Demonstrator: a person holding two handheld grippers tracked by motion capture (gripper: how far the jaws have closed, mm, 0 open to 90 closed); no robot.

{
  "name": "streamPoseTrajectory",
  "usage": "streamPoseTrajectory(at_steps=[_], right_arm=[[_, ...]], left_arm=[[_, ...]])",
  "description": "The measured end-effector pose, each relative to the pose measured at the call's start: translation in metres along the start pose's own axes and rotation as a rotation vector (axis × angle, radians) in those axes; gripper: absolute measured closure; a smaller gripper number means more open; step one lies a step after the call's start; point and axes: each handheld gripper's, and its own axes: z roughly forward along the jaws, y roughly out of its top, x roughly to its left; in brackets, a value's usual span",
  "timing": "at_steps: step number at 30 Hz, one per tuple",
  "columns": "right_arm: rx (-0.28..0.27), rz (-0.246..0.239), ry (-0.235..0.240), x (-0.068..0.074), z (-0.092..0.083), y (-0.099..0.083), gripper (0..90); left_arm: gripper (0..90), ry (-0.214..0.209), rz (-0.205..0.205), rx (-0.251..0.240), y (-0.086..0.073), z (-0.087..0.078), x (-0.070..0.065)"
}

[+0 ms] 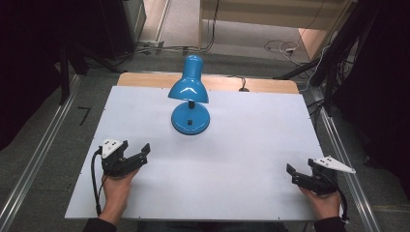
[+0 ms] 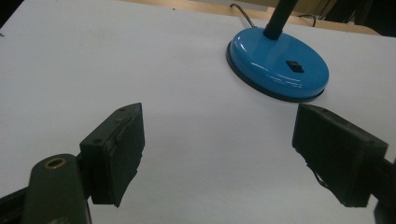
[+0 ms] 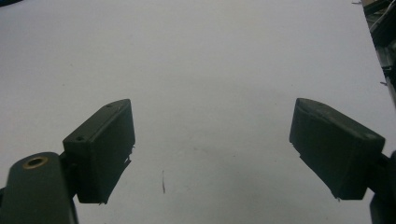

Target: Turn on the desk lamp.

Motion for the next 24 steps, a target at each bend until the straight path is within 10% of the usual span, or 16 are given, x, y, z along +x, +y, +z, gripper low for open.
streamPoseTrajectory(at_steps=[24], right_arm=[[-0.005,-0.007,-0.002,0.000,0.000,0.000,12.4]], left_arm=[[18.5,-0.015,0.028,-0.003,0.009,0.017,-0.013]])
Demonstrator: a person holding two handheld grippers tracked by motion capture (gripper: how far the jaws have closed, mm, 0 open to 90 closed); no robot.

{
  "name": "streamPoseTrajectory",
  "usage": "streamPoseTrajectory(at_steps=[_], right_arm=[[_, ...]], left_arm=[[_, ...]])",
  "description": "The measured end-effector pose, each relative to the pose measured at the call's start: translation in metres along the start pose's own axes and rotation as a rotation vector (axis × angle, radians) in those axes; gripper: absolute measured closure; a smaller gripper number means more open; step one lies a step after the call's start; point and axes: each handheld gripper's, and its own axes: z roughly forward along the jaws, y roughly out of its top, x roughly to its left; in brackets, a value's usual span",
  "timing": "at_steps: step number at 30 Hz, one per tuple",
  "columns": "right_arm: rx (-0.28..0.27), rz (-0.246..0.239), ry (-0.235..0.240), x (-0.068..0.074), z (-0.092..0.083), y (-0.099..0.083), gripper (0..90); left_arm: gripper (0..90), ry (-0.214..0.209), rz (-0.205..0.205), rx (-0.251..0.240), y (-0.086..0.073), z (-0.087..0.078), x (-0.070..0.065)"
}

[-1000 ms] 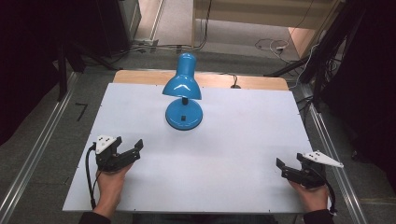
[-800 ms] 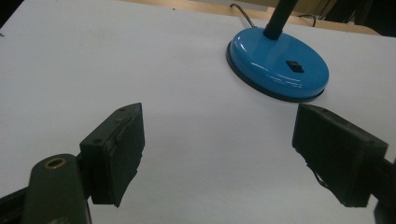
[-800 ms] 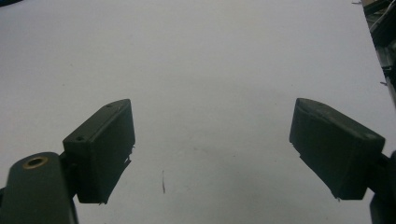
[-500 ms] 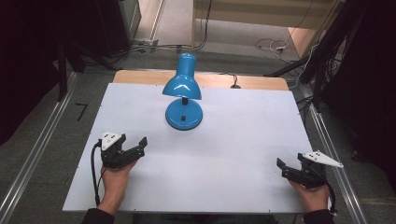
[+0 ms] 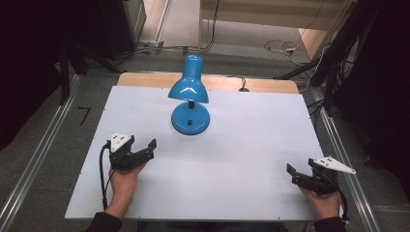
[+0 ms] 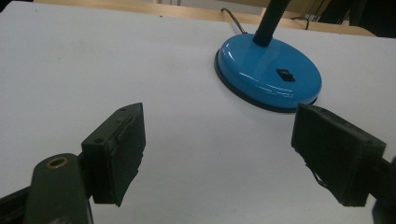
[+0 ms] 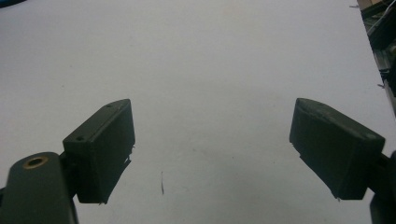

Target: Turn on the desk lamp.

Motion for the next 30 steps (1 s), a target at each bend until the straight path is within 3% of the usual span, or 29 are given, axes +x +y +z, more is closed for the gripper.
streamPoseTrajectory(at_steps=[10,21,30], right_arm=[[-0.007,0.006,0.002,0.000,0.000,0.000,12.0],[-0.011,0.010,0.005,-0.001,-0.001,0.000,11.8],[-0.021,0.005,0.010,0.000,-0.003,0.001,11.8]], left_arm=[[18.8,-0.011,0.001,-0.008,0.008,0.009,-0.006],[18.9,-0.051,0.026,0.007,0.017,0.020,-0.018],[19.1,-0.050,0.023,0.010,0.028,0.034,-0.028]])
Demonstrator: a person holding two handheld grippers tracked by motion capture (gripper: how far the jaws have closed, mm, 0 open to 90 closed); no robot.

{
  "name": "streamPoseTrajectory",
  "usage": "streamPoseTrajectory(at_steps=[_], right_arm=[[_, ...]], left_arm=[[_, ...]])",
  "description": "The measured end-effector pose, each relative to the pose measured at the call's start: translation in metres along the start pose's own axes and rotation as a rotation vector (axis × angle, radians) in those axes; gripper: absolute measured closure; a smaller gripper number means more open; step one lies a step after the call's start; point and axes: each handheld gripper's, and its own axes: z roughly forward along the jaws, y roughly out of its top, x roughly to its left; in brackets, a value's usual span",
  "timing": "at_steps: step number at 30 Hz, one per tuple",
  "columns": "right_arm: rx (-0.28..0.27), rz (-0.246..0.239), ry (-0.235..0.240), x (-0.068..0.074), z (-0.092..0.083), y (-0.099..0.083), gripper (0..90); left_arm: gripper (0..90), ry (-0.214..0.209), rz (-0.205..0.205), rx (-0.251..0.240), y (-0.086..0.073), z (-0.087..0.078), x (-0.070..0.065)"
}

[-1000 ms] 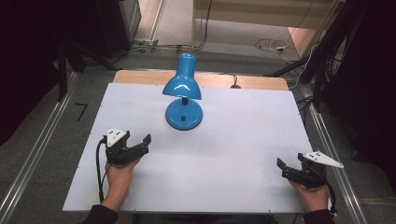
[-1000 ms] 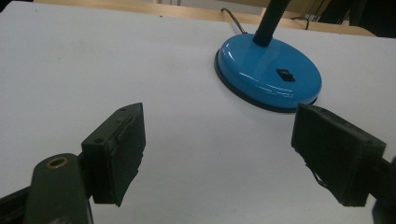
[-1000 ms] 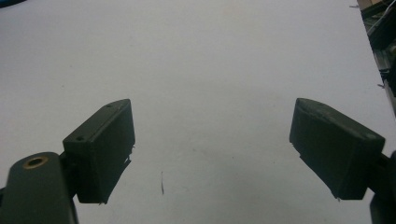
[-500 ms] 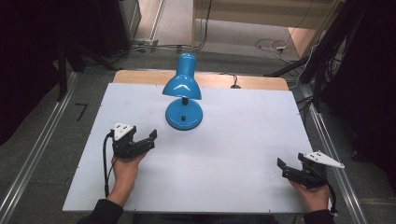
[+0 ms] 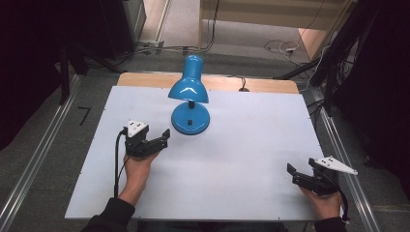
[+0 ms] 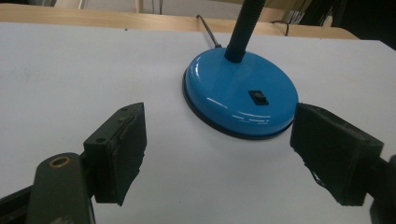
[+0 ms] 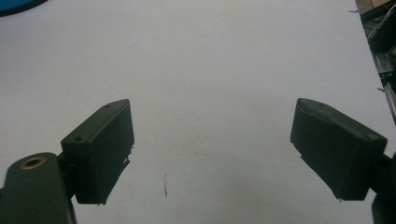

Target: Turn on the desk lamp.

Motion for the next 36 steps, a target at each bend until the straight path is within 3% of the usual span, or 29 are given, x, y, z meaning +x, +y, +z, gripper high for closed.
streamPoseTrajectory(at_steps=[10,21,32,36], right_arm=[[-0.006,0.006,0.020,-0.001,-0.002,0.000,11.8],[-0.001,0.012,0.027,0.000,-0.002,0.000,11.8],[0.003,0.004,0.031,0.002,-0.002,0.000,11.9],[-0.002,0.005,0.034,0.002,-0.002,0.001,11.9]], left_arm=[[19.2,0.004,0.030,0.040,0.004,0.020,-0.014],[21.6,0.019,0.049,0.044,0.004,0.037,-0.023],[29.6,0.040,0.083,0.033,0.005,0.056,-0.035],[37.4,0.040,0.104,0.044,0.004,0.064,-0.040]])
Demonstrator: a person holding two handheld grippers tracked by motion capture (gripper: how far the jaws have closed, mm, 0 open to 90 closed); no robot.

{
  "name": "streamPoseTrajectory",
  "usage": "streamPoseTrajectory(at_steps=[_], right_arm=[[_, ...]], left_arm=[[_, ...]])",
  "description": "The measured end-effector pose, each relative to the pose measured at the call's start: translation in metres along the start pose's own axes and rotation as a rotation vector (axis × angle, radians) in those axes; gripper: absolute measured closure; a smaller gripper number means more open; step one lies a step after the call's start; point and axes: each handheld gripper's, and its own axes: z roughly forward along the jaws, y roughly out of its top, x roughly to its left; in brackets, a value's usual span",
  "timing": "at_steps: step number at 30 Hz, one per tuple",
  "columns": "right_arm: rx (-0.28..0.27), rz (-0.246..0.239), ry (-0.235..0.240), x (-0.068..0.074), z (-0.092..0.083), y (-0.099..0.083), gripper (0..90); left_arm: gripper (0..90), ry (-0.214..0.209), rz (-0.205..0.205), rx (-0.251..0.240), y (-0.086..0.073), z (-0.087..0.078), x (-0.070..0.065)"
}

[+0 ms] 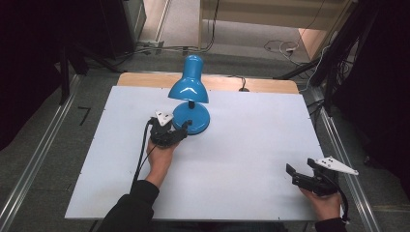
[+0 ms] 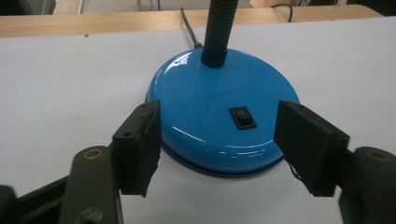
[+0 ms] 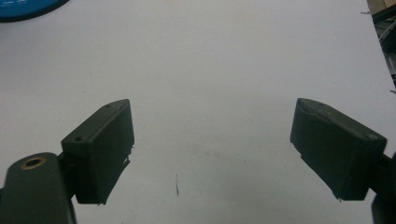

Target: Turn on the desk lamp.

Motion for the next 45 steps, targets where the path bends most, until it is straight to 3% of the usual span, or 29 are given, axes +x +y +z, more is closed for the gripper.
streamPoseTrajectory(at_steps=[4,7,10,17,23,27,45], right_arm=[[0.004,0.003,0.000,-0.001,0.000,0.000,11.9],[0.002,0.002,0.001,0.000,0.000,0.000,11.9],[0.003,0.004,0.002,-0.001,0.000,0.000,11.9],[0.004,0.003,0.003,-0.001,0.001,0.000,12.0],[0.011,0.007,0.003,0.000,0.001,0.000,12.0],[0.010,0.001,0.003,-0.001,0.002,0.000,12.0],[0.011,0.007,0.004,-0.001,0.002,0.000,12.0]], left_arm=[[49.5,-0.010,0.013,-0.004,0.001,0.008,-0.004],[51.4,-0.011,0.016,-0.004,0.002,0.011,-0.006],[59.3,-0.015,0.014,-0.005,0.002,0.013,-0.007],[71.7,-0.030,-0.027,0.009,0.001,0.021,-0.001],[87.6,-0.047,-0.034,0.019,0.000,0.024,-0.001],[90.0,-0.069,-0.048,0.031,0.000,0.027,0.000],[90.0,-0.088,-0.053,0.022,0.001,0.036,-0.005]])
